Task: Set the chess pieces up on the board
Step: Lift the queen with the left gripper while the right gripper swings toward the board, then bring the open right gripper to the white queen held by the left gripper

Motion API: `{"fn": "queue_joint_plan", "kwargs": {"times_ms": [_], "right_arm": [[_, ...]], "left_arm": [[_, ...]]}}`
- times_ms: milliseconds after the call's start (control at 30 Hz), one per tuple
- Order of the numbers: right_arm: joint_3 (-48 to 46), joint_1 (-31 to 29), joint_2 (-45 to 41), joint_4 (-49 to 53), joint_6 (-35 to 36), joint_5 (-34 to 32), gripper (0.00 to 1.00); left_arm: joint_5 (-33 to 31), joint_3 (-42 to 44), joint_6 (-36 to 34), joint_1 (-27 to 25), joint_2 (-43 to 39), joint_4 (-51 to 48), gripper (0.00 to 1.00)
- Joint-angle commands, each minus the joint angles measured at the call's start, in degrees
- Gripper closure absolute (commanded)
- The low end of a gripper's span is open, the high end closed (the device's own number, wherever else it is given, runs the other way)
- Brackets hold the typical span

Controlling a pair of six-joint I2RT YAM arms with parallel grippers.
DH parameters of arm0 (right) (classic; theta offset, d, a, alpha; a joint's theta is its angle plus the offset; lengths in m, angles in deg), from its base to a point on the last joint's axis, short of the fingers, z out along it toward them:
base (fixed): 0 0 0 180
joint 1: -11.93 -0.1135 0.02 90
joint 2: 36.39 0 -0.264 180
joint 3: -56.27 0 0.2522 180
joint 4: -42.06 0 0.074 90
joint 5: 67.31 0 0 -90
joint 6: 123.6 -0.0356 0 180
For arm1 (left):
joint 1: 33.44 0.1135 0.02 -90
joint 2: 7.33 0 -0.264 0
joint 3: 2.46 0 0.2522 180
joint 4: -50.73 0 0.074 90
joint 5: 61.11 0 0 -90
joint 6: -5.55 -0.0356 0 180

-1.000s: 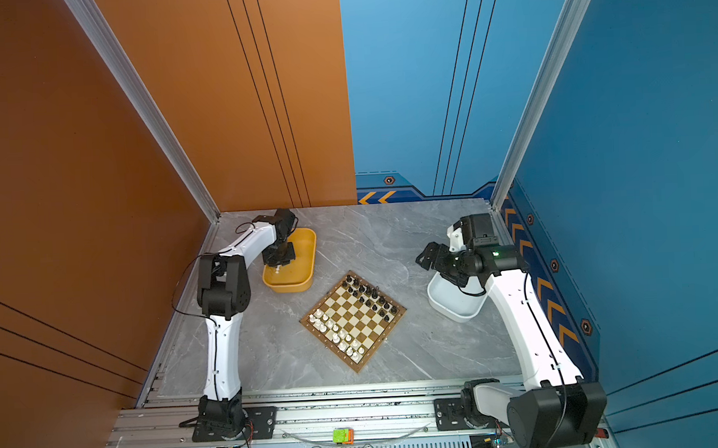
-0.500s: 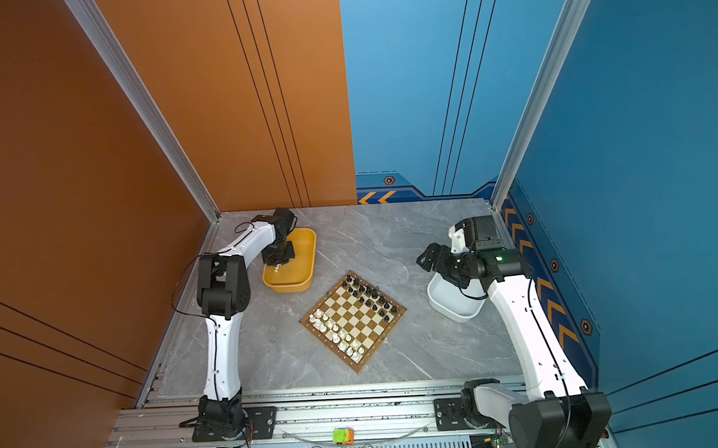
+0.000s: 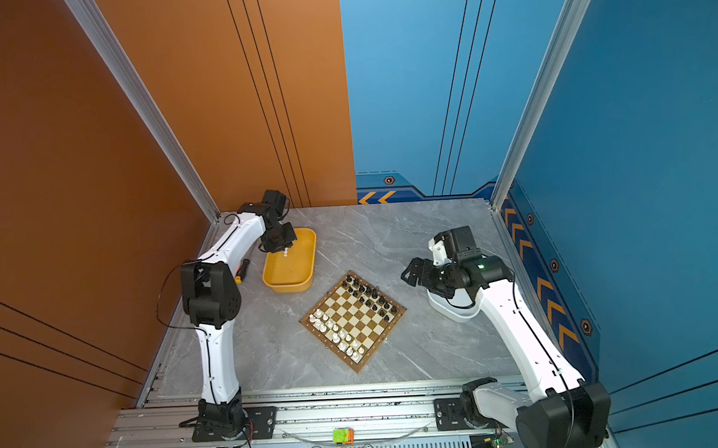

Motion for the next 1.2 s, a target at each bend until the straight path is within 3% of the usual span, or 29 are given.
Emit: {"fn": "queue_joint_plan", "kwargs": {"times_ms": [0,133,300,600,733,800,1000,1167], "right_arm": [[0.5,-4.0,4.7,-9.0,-0.8,-0.5,0.14],[4.5,-9.0,13.2,-17.6,-1.5,2.0,0.18],[13.6,-15.4,24.7,-26.2,-1.2,6.1,0.35],[19.0,-21.2,33.9,-41.8,-3.6,8.6,0.55],[19.2,-22.8,36.2,-48.3,-6.0,9.1,0.57],[17.1,-22.6,36.6,-55.8,-10.2,9.2,0.56],[14.6,-20.6,44.5,-85.5,-34.6,13.9,0.56],[14.7,-20.4,52.6,-106.1,-52.9,12.7,0.56]], "left_arm": [[4.5,-0.7,3.8,-0.3,-4.6,-0.9,0.93],[7.1,-0.1,6.2,-1.2,-7.6,-0.8,0.94],[8.2,3.1,8.5,-2.9,-13.1,0.3,0.94],[10.3,14.1,12.8,-3.7,-24.2,5.6,0.94],[10.6,16.8,14.2,-4.0,-26.9,6.9,0.94],[10.8,17.5,15.1,-4.0,-27.8,7.7,0.94],[11.5,17.6,17.5,-4.6,-28.0,10.4,0.94],[12.0,16.8,18.9,-5.1,-27.6,11.9,0.95]]}}
